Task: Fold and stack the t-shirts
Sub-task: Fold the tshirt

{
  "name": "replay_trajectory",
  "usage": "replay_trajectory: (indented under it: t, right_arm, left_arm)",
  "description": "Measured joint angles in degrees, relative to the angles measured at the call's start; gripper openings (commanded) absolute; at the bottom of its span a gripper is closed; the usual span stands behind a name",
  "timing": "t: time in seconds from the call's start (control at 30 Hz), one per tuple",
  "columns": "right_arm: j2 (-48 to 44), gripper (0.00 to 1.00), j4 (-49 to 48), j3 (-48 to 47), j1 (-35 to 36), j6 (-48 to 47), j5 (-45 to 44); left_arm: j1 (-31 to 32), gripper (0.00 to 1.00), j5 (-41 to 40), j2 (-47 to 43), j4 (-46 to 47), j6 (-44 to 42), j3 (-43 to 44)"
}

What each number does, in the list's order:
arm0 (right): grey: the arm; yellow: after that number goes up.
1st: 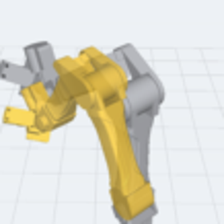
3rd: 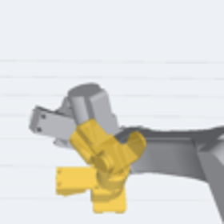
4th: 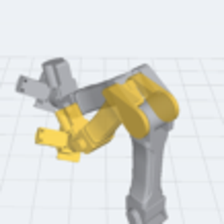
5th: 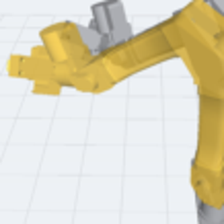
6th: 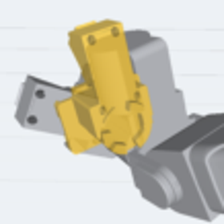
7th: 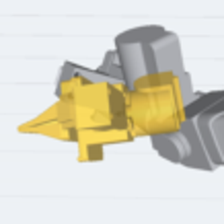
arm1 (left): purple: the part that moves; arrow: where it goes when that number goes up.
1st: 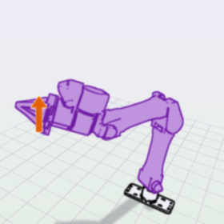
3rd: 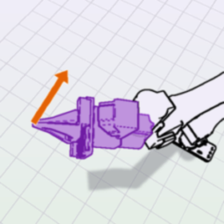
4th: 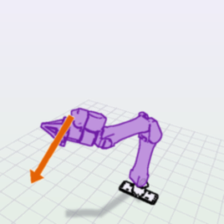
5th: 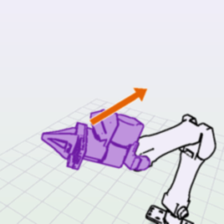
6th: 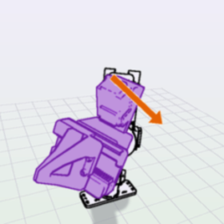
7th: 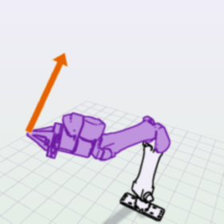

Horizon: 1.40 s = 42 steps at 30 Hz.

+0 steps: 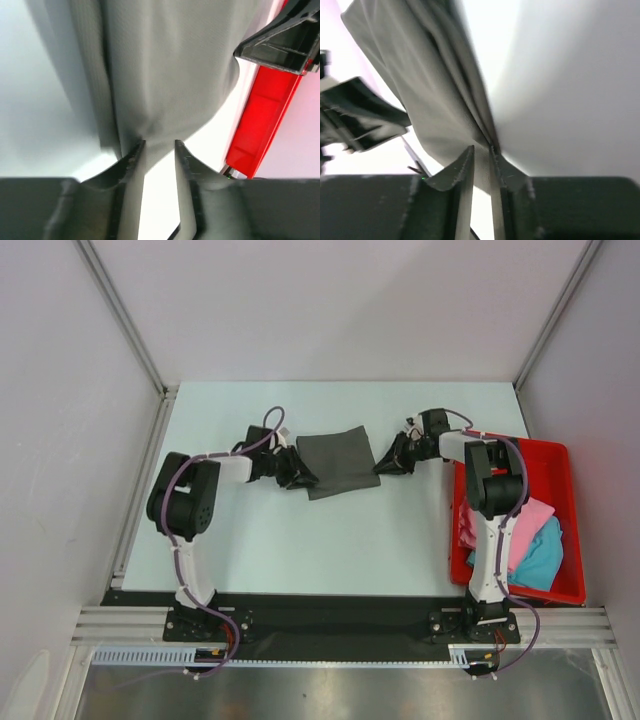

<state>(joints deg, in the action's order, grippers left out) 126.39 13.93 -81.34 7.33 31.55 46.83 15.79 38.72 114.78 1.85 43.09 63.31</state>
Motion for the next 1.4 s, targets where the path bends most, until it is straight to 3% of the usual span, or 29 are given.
replay_trajectory:
  t: [0.13,0.3,0.53,0.67,0.83,1.07,1.2,1.3,1.4]
  right_arm:
    - [-3.2,0.32,7.1,-2.9,0.5,-5.2,-3.9]
    - [-3.9,0.33,8.0,-10.3,1.4,-6.0,-4.3]
    - [3.8,0.2,-6.0,-20.1,5.0,5.4,-2.4]
    - [10.4,0.16,-15.5,-20.3,6.6,14.2,-2.5]
    - [17.7,0.15,-20.3,-22.3,6.4,19.6,-4.8]
    - [21.3,0.2,-22.2,-28.2,3.4,25.0,-10.3]
    - [22.7,0.22,-19.7,-31.9,1.0,26.8,-12.5]
    - [23.2,0.29,-15.6,-35.5,-0.7,25.7,-12.7]
    - [23.2,0.5,-9.1,-40.1,-1.6,21.0,-12.7]
  left_arm:
    - [0.0,0.41,-2.2,-6.0,-7.0,-3.3,0.9]
    - [-0.7,0.32,-1.5,-6.4,-8.4,-3.9,9.0]
    - [-3.4,0.26,1.2,6.9,1.7,3.1,19.1]
    - [-5.4,0.25,1.6,14.2,6.4,8.0,19.8]
    - [-7.0,0.22,2.2,17.5,9.6,11.6,19.8]
    - [-7.7,0.22,1.8,17.6,11.4,11.9,18.9]
    - [-7.8,0.29,2.2,17.6,10.6,10.7,19.3]
    - [-7.8,0.36,2.3,17.5,7.1,8.6,21.4]
    - [-8.0,0.42,0.8,15.5,-0.5,4.4,24.0]
